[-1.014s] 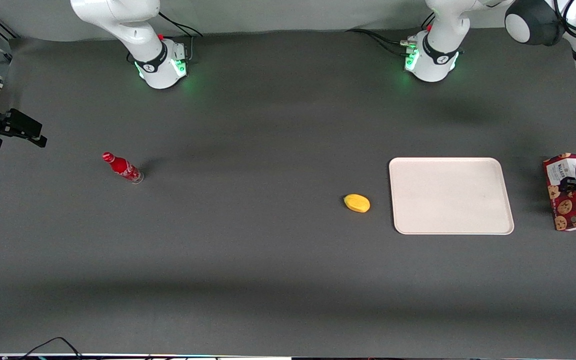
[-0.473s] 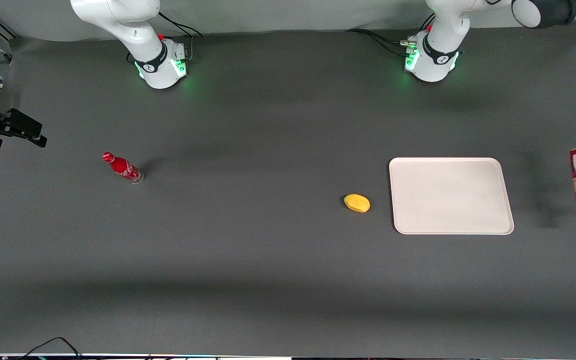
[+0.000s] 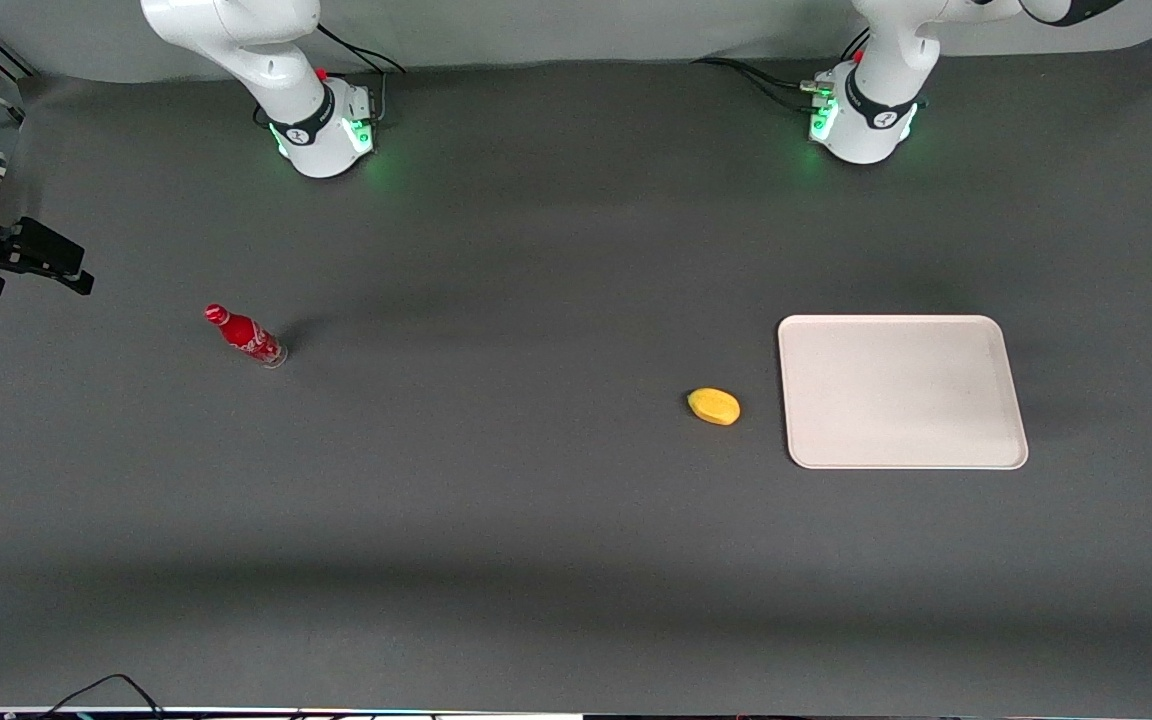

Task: Place red cookie box on tray
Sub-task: 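Carry the cookie box over the white tray and lower it onto it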

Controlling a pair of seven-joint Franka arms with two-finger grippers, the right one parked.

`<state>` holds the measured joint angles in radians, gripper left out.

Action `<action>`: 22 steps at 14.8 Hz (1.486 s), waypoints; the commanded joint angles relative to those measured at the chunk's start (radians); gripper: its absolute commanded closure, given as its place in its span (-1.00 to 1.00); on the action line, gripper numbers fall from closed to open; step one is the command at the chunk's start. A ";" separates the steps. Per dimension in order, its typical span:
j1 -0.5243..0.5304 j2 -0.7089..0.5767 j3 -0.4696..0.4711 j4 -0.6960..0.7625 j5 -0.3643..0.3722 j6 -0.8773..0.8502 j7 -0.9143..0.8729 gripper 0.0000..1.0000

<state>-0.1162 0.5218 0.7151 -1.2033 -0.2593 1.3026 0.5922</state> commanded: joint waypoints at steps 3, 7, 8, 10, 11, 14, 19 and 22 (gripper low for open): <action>-0.023 -0.055 -0.234 -0.111 0.135 0.088 -0.211 1.00; -0.023 -0.086 -0.313 -0.462 0.137 0.441 -0.224 1.00; -0.023 -0.088 -0.321 -0.540 0.138 0.543 -0.222 1.00; -0.020 -0.074 -0.329 -0.646 0.138 0.708 -0.210 1.00; -0.016 -0.072 -0.329 -0.682 0.147 0.760 -0.190 1.00; -0.014 -0.068 -0.329 -0.700 0.155 0.788 -0.179 -0.99; -0.014 -0.123 -0.322 -0.653 0.155 0.666 -0.190 -1.00; -0.013 -0.181 -0.309 -0.508 0.196 0.430 -0.190 -1.00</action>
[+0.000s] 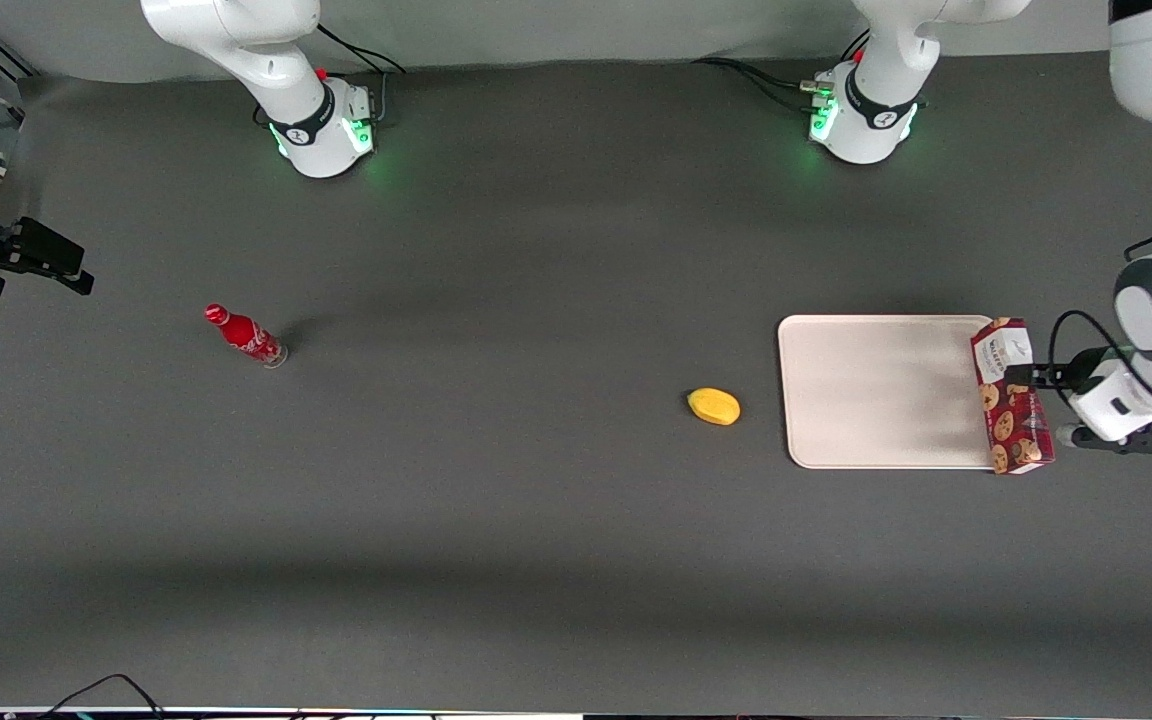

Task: Place red cookie box on tray

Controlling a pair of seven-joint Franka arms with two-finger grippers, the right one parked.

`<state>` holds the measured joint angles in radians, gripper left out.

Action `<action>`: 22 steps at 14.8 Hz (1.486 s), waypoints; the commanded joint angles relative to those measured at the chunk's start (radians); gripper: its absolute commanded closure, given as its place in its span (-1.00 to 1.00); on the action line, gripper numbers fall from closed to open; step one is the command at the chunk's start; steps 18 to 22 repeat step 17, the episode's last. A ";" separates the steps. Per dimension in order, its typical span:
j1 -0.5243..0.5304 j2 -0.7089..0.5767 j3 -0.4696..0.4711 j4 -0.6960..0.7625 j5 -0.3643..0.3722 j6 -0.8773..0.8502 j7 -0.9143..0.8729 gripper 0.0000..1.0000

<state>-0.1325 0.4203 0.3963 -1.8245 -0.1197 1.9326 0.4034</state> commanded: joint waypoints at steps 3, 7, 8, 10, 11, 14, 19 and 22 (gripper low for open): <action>0.002 -0.129 0.004 0.330 0.104 -0.496 -0.006 -1.00; 0.001 -0.279 -0.118 0.404 0.135 -0.702 -0.203 -1.00; 0.002 -0.313 -0.173 0.383 0.150 -0.724 -0.269 -1.00; 0.004 -0.407 -0.241 0.297 0.152 -0.724 -0.349 -1.00; 0.004 -0.472 -0.253 0.227 0.150 -0.698 -0.357 -1.00; 0.005 -0.601 -0.293 0.106 0.155 -0.624 -0.394 -1.00; 0.005 -0.554 -0.297 0.188 0.157 -0.636 -0.387 -1.00; 0.005 -0.554 -0.297 0.188 0.157 -0.636 -0.387 -1.00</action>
